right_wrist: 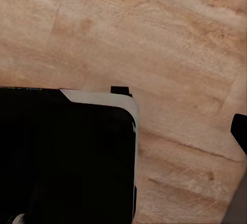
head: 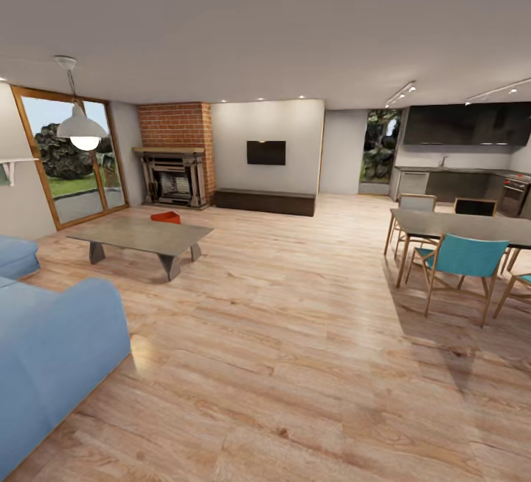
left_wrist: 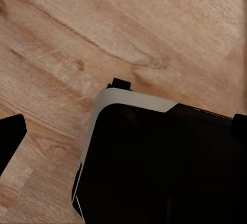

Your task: Move the two storage containers from the living room to the garage. In the garage, place one container on the floor and stack the other container on top of it (either order is fine).

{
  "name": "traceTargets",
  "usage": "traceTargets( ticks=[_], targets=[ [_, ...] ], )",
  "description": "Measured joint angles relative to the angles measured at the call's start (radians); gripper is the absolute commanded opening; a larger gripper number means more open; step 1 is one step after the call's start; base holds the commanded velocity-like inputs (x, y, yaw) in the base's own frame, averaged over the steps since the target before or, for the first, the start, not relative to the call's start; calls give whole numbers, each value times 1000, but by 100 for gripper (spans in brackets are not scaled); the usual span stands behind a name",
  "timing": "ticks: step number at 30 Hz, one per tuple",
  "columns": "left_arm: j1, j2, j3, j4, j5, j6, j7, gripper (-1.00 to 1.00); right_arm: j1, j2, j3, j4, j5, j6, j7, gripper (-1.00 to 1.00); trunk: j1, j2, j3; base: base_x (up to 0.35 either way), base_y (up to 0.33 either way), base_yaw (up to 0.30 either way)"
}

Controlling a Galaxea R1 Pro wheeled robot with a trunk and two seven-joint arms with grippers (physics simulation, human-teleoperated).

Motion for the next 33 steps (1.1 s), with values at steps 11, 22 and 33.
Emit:
traceTargets(
  ticks=[11, 22, 33],
  targets=[
    [0, 0, 0, 0, 1, -1, 0, 100, 0, 0, -1, 0, -1, 0, 0, 100, 0, 0, 0, 321, -124, 0],
    [0, -1, 0, 0, 1, -2, 0, 100, 0, 3, -4, 0, -2, 1, 0, 100, 0, 0, 0, 317, -157, 0],
    [0, -2, 0, 0, -2, -5, 0, 100, 0, 3, -4, 0, -3, 1, 0, 100, 0, 0, 0, 316, -158, 0]
  ],
)
